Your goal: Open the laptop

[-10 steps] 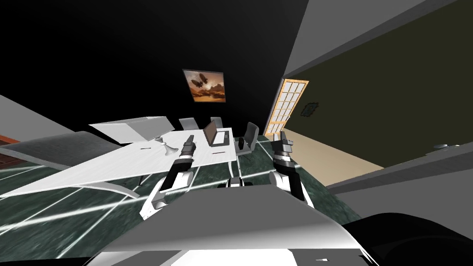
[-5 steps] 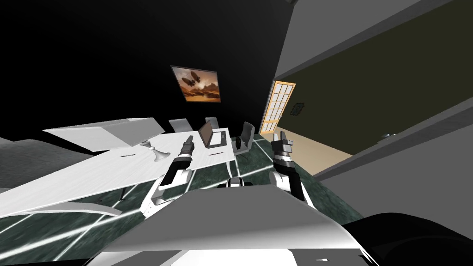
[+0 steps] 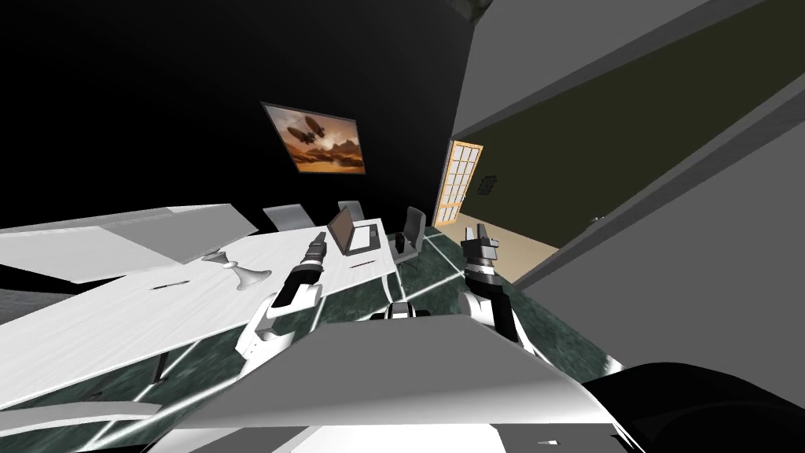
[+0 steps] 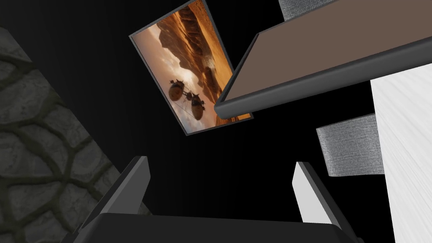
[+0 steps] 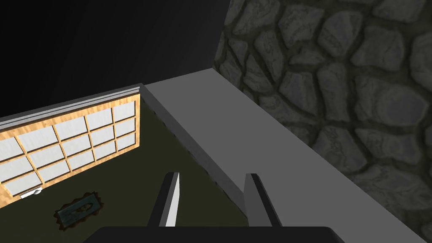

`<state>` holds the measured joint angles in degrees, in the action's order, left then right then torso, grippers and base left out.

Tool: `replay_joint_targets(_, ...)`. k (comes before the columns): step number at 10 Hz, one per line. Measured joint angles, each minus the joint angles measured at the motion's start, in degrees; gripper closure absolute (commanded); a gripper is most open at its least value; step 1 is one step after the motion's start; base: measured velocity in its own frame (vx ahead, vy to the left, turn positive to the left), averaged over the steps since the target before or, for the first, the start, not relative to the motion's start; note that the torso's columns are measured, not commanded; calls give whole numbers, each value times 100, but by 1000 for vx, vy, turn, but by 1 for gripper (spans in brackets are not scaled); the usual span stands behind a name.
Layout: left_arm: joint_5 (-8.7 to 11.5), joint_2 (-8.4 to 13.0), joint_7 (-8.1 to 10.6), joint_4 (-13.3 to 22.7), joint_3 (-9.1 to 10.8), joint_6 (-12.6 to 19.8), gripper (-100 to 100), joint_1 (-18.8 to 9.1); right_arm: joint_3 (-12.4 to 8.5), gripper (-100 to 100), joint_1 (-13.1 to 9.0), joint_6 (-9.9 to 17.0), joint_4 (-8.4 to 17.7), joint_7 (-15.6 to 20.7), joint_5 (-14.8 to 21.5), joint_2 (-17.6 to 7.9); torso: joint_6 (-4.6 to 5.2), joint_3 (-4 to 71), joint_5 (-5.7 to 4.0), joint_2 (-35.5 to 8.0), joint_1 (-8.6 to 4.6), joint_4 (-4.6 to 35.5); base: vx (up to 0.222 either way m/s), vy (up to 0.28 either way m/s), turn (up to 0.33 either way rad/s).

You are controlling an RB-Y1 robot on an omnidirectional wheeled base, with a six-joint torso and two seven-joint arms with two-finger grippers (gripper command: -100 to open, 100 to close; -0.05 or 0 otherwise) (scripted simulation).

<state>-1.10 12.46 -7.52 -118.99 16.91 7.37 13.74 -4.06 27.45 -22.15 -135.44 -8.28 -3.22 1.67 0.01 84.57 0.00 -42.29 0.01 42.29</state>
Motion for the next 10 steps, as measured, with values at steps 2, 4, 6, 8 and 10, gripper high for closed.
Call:
replay_joint_targets(2,-35,85,14,33,88,238,-100,-87,0,0,0,0,0,0,0,0,1,2,-1,3,-5,-1,-14,19,-176)
replay_joint_targets(4,-97,254,33,190,237,535,-100,-254,0,0,0,0,0,0,0,0,0,0,1,0,3,0,-21,36,-233)
replay_joint_targets(6,-163,430,59,312,394,849,-100,-385,0,0,0,0,0,0,0,0,-1,-2,1,-2,4,1,-23,36,-148)
replay_joint_targets(8,-184,542,80,336,485,1080,-100,-438,0,0,1,0,0,0,0,0,1,1,-2,2,-7,-1,-19,18,-179)
replay_joint_targets(10,-271,638,87,476,605,1344,-100,-580,0,0,1,0,0,0,0,0,-1,0,0,1,1,0,-24,26,-175)
